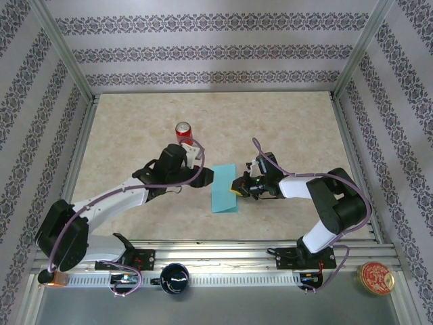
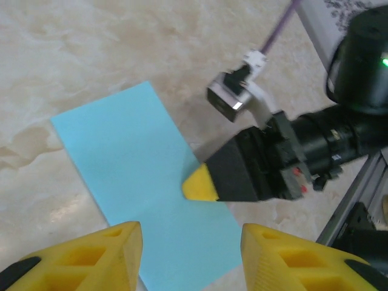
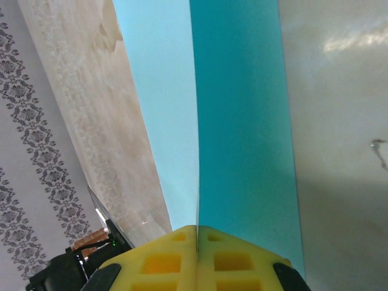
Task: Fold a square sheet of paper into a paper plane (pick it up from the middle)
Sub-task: Fold the triangle a second time at the center of the table.
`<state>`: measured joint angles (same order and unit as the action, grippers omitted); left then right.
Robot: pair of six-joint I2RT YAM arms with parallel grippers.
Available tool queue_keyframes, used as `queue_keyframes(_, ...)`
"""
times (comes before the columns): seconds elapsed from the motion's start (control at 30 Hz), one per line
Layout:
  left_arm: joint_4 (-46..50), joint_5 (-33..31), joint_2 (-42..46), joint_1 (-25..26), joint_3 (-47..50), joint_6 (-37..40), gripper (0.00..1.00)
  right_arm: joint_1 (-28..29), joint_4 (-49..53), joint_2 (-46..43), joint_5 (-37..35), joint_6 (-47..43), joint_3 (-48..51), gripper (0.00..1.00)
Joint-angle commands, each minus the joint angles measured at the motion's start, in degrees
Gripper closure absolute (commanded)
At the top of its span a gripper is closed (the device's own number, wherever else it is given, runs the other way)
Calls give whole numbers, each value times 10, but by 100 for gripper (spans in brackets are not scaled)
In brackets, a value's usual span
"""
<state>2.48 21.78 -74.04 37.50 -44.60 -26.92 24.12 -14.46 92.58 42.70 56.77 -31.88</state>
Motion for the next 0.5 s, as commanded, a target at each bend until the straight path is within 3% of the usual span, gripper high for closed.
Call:
queue_keyframes(0.0, 21, -83, 25, 44, 4, 82, 53, 1, -22, -17, -16, 15, 7, 100)
queue_keyframes(0.23, 12, -179, 25, 150, 26, 157, 52, 3, -20, -38, -31, 27, 18, 100)
queue_keyframes(0.47, 7, -251, -66, 252, -2, 204, 47, 4, -1, -64, -35, 26, 19, 100)
